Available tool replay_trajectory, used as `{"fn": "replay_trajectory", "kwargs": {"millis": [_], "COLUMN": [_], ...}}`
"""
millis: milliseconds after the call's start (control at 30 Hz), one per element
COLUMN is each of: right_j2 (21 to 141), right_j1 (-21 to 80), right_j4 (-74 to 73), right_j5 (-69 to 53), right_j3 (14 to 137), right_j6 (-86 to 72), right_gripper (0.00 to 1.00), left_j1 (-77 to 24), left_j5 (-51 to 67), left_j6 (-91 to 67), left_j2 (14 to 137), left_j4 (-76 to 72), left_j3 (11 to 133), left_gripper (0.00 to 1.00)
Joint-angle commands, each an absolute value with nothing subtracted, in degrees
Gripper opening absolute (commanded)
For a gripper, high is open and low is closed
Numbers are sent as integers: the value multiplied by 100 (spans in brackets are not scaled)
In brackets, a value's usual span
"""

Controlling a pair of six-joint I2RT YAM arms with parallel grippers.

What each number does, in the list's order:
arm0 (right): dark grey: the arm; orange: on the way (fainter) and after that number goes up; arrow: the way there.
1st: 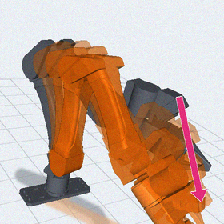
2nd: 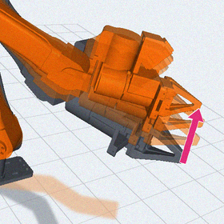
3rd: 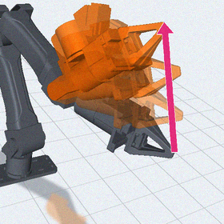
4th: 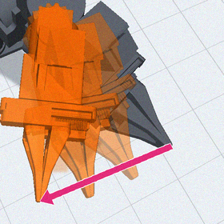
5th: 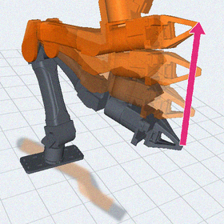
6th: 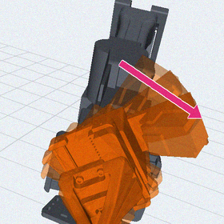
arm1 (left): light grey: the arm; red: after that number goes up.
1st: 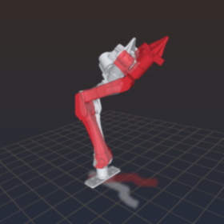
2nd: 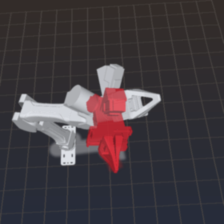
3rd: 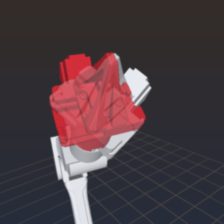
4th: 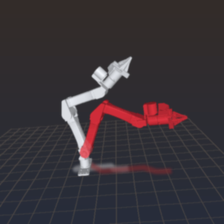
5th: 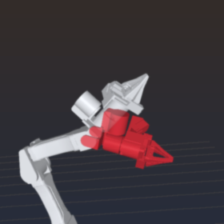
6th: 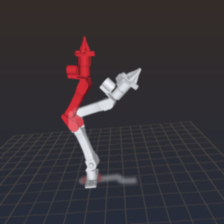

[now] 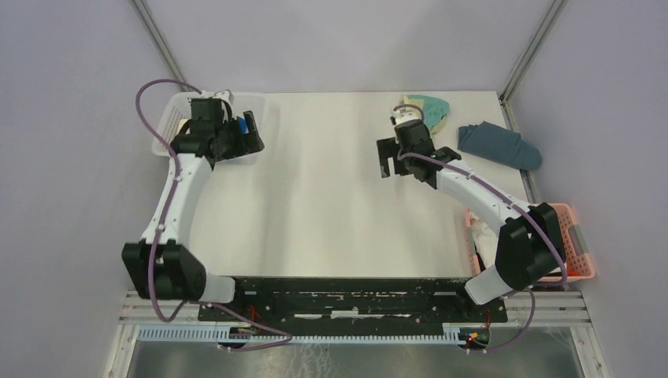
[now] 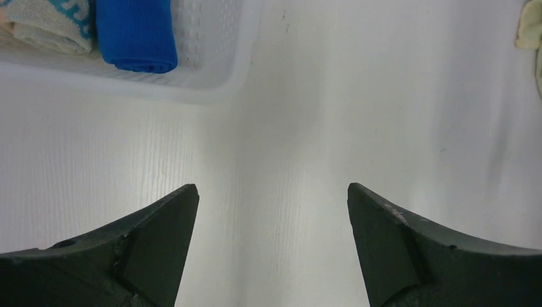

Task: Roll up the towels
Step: Place the towel in the bin, then move the towel to the center of the board.

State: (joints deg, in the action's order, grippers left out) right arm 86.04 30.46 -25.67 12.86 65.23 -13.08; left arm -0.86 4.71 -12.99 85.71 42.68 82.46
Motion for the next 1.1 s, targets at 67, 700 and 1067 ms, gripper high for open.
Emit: {"fn": "replay_trajectory", "kwargs": {"millis": [67, 700, 1067], "right_j2": [9425, 12360, 12101], "right_j1": [2070, 861, 1100], "right_j4": [-2168, -2100, -2492], "right_j5": [1688, 881, -252], "right_j3": [7297, 9357, 8538], "right_j6": [-1792, -2400, -2598], "right_gripper": [99, 63, 13], "left_j1": [-226, -352, -350], "left_j5": [129, 187, 1003], "left_j6": [-1437, -2440, -3071], "left_j2": [6588, 4346, 4413], "left_j4": [3221, 3018, 2316], "left_j3": [6956, 5089, 4394], "left_gripper": [100, 99, 99]}}
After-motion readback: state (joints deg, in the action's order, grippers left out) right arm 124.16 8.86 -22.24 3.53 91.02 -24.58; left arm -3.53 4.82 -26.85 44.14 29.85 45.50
